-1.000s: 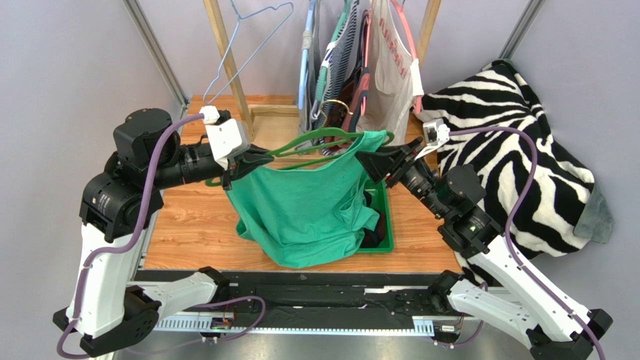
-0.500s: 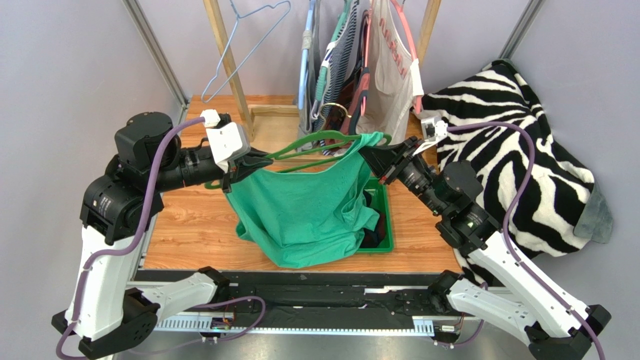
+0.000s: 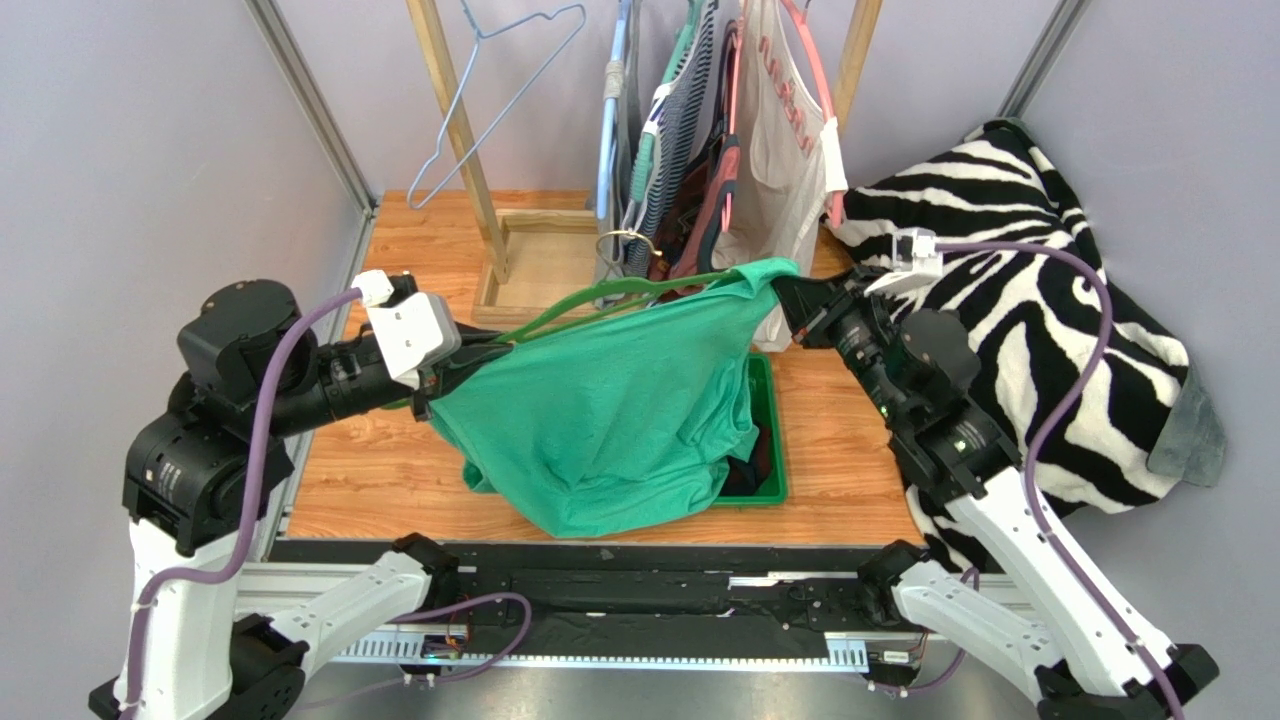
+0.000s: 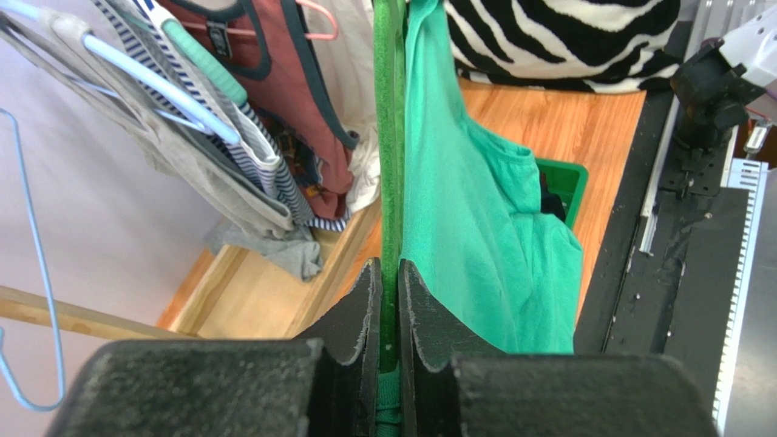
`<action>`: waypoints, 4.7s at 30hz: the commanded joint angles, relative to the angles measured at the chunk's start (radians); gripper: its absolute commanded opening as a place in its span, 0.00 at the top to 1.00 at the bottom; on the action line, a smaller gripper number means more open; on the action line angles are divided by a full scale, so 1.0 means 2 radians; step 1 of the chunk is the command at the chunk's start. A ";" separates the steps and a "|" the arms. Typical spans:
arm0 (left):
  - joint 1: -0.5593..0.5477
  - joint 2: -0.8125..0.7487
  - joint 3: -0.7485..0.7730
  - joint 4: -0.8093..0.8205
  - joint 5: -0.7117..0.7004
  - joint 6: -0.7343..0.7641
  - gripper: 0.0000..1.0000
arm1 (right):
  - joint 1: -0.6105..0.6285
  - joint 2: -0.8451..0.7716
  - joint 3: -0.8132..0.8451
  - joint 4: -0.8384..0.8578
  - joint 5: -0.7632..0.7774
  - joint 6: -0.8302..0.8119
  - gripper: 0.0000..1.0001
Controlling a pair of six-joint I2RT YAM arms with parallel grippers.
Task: Remove the tank top from the hanger
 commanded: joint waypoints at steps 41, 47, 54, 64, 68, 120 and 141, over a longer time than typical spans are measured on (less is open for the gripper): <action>-0.049 0.152 0.104 0.006 0.127 0.007 1.00 | -0.032 -0.053 0.102 -0.097 -0.318 -0.257 0.39; -0.055 0.145 0.089 -0.012 0.162 0.011 1.00 | -0.031 -0.036 0.095 -0.086 -0.349 -0.265 0.42; -0.059 0.142 0.082 -0.025 0.178 0.025 1.00 | -0.029 -0.022 0.102 -0.088 -0.392 -0.263 0.44; -0.064 0.151 0.105 -0.025 0.180 0.025 1.00 | -0.006 0.017 0.108 -0.086 -0.434 -0.245 0.79; -0.065 0.155 0.108 -0.009 0.169 0.024 1.00 | 0.002 0.010 0.098 -0.083 -0.408 -0.248 0.96; -0.065 0.108 -0.139 0.179 -0.052 -0.113 0.90 | 0.004 -0.114 0.123 -0.167 -0.264 -0.265 1.00; -0.052 0.184 0.142 0.180 -0.170 -0.093 1.00 | 0.004 -0.177 0.117 -0.295 -0.219 -0.272 1.00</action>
